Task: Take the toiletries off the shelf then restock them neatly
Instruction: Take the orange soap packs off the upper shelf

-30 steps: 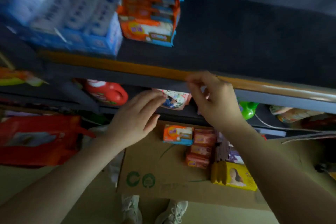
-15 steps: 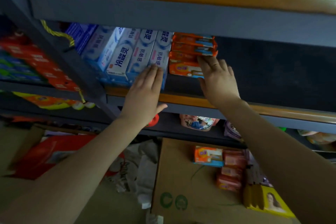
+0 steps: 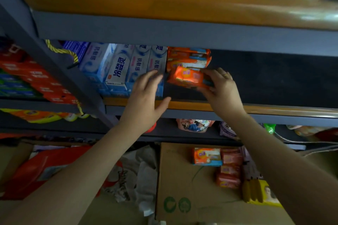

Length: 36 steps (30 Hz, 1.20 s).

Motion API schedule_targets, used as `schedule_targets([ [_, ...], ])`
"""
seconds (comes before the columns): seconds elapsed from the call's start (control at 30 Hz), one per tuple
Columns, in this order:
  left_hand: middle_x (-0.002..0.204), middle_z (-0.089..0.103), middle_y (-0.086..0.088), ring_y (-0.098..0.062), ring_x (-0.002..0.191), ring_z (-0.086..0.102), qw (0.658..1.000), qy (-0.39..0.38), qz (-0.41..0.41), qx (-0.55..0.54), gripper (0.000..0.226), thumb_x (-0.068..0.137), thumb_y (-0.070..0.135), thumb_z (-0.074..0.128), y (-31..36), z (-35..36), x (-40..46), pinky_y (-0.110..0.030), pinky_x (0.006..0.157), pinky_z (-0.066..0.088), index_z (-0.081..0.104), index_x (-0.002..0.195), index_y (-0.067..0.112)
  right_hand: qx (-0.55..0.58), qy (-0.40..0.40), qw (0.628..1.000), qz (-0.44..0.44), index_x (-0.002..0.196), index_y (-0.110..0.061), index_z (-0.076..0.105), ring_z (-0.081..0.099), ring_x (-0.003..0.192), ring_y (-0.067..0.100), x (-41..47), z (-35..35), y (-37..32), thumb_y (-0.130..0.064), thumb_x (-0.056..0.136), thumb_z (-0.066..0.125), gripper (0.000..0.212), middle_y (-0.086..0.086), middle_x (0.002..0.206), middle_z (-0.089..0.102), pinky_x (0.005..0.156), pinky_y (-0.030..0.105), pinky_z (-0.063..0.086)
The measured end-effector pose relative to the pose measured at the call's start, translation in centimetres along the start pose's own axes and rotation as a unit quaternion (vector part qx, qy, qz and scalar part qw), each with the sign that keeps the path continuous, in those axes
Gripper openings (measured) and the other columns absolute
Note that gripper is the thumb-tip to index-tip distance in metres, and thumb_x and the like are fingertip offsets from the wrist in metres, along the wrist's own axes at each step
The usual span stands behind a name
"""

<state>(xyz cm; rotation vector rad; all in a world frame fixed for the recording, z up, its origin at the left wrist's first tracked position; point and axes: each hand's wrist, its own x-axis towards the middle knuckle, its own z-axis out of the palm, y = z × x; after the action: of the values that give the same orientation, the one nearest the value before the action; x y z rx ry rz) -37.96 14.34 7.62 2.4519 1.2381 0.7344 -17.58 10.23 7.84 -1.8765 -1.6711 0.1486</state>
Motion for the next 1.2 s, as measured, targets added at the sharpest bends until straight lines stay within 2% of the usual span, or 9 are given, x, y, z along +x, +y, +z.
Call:
schedule_targets([
  [0.1, 0.128, 0.046, -0.004, -0.008, 0.12, 0.039, 0.99, 0.024, 0.007, -0.136, 0.064, 0.08, 0.045, 0.054, 1.9, -1.1, 0.2, -0.007, 0.099, 0.027, 0.045, 0.13, 0.006, 0.218, -0.075, 0.969, 0.086, 0.119, -0.012, 0.054, 0.055, 0.098, 0.006, -2.1, -1.7, -0.7, -0.011, 0.079, 0.07, 0.043, -0.002, 0.11, 0.055, 0.082, 0.006, 0.043],
  [0.2, 0.111, 0.048, 0.015, 0.009, 0.104, 0.04, 0.98, 0.014, 0.021, -0.196, 0.056, 0.077, 0.039, 0.066, 3.5, -2.1, -0.1, 0.004, 0.087, 0.028, 0.053, 0.122, 0.01, 0.418, -0.147, 0.888, 0.122, 0.113, -0.012, 0.055, 0.062, 0.099, 0.011, -3.8, -2.2, -1.0, -0.008, 0.073, 0.069, 0.043, 0.004, 0.107, 0.064, 0.084, 0.021, 0.051],
  [0.43, 0.081, 0.059, 0.024, 0.016, 0.076, 0.056, 0.957, -0.07, -0.07, -0.274, 0.036, 0.067, 0.037, 0.08, 3.3, -1.7, -1.7, -0.004, 0.067, 0.043, 0.056, 0.094, 0.029, 0.459, -0.213, 0.84, 0.195, 0.094, -0.021, 0.066, 0.064, 0.082, 0.01, -6.8, -1.5, 0.0, -0.014, 0.069, 0.071, 0.026, -0.006, 0.087, 0.071, 0.07, 0.027, 0.052],
  [0.5, 0.077, 0.067, 0.02, 0.009, 0.074, 0.061, 0.917, -0.104, -0.147, -0.356, 0.035, 0.061, 0.053, 0.073, 2.9, -0.7, -2.4, -0.011, 0.067, 0.048, 0.059, 0.086, 0.032, 0.433, -0.224, 0.842, 0.23, 0.083, -0.02, 0.071, 0.065, 0.075, 0.013, -7.6, -2.3, -0.2, -0.025, 0.069, 0.068, 0.015, -0.001, 0.081, 0.071, 0.067, 0.032, 0.05],
  [0.67, 0.076, 0.065, 0.002, -0.012, 0.073, 0.06, 0.76, -0.211, -0.355, -0.501, 0.03, 0.071, 0.047, 0.064, 2.9, 3.1, -5.5, -0.022, 0.062, 0.047, 0.061, 0.084, 0.021, 0.361, -0.243, 0.849, 0.3, 0.093, -0.006, 0.066, 0.06, 0.088, 0.045, -8.5, -4.4, -2.0, -0.05, 0.077, 0.065, 0.048, 0.035, 0.104, 0.058, 0.084, 0.054, 0.049],
  [0.77, 0.07, 0.06, -0.006, -0.016, 0.064, 0.052, 0.632, -0.254, -0.468, -0.563, 0.022, 0.088, 0.033, 0.052, 3.5, 4.8, -7.0, -0.023, 0.054, 0.041, 0.059, 0.083, 0.013, 0.332, -0.29, 0.829, 0.345, 0.096, -0.01, 0.067, 0.063, 0.078, 0.036, -8.7, -4.5, -1.8, -0.068, 0.073, 0.048, 0.065, 0.025, 0.09, 0.066, 0.078, 0.048, 0.052],
  [0.93, 0.063, 0.061, -0.007, -0.012, 0.047, 0.057, 0.495, -0.38, -0.536, -0.569, 0.044, 0.08, 0.044, 0.051, 3.7, 6.6, -8.9, -0.018, 0.043, 0.046, 0.06, 0.097, 0.004, 0.32, -0.257, 0.817, 0.405, 0.07, -0.014, 0.063, 0.053, 0.057, 0.018, -9.2, -3.0, 0.8, -0.054, 0.091, 0.041, 0.05, 0.003, 0.056, 0.063, 0.06, 0.031, 0.041],
  [1.1, 0.056, 0.055, -0.002, -0.008, 0.042, 0.053, 0.456, -0.354, -0.591, -0.563, 0.044, 0.068, 0.046, 0.061, 4.0, 8.1, -9.8, -0.015, 0.037, 0.042, 0.061, 0.083, 0.005, 0.371, -0.282, 0.747, 0.474, 0.079, -0.01, 0.06, 0.051, 0.051, 0.017, -11.1, -1.1, 3.2, -0.05, 0.093, 0.039, 0.048, 0.008, 0.064, 0.063, 0.051, 0.026, 0.034],
  [1.2, 0.052, 0.057, -0.001, -0.008, 0.04, 0.053, 0.514, -0.309, -0.614, -0.513, 0.036, 0.079, 0.045, 0.062, 4.4, 9.9, -10.1, -0.014, 0.036, 0.039, 0.062, 0.081, 0.009, 0.264, -0.328, 0.785, 0.454, 0.078, -0.01, 0.059, 0.053, 0.053, 0.015, -12.3, -0.6, 5.1, -0.045, 0.095, 0.04, 0.044, 0.005, 0.066, 0.062, 0.05, 0.025, 0.035],
])
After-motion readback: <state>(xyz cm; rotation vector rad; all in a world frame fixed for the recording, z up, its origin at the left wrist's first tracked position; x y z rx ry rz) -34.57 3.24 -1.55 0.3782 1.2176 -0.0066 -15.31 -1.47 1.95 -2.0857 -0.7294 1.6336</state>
